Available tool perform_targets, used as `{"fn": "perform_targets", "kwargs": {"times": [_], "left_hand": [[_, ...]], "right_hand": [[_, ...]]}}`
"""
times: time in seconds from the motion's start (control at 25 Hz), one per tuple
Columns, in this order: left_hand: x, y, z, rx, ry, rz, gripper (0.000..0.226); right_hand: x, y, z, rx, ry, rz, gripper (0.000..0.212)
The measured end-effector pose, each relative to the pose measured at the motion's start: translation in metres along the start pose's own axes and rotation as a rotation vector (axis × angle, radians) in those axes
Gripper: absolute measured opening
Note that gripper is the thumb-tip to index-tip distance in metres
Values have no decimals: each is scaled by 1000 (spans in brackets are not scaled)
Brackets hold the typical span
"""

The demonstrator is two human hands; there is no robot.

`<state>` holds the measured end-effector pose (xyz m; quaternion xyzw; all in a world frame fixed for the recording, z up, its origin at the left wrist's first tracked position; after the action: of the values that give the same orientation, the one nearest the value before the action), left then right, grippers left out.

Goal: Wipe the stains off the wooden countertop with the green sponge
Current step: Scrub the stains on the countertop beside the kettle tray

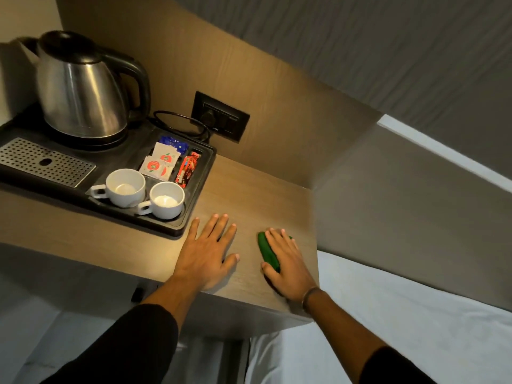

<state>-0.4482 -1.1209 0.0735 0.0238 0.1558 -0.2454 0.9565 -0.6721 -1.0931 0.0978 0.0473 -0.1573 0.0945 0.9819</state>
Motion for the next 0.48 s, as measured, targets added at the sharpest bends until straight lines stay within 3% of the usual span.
{"fn": "perform_targets", "kwargs": {"times": [0.12,0.28,0.48], "left_hand": [[-7,14,8,-36,-18,50,81],[-20,79,18,-106,-52,121,85],[-38,213,18,-143,-77,301,84]], "right_hand": [[8,-5,-3,7,-1,-15,72],[31,19,-1,-116,96,-52,65],[112,99,-18,-188,229,205,76]]}}
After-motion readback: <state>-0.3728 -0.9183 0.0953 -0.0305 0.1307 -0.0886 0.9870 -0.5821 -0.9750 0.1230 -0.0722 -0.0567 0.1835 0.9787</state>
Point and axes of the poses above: each hand's wrist, its own y-axis away from the middle knuckle, its own z-axis out of the back of the hand, x = y × z, the point moved 5 cm from there along -y, towards the middle knuckle, and after that the axes turned 3 degrees about -z, right-handed, at the moved point
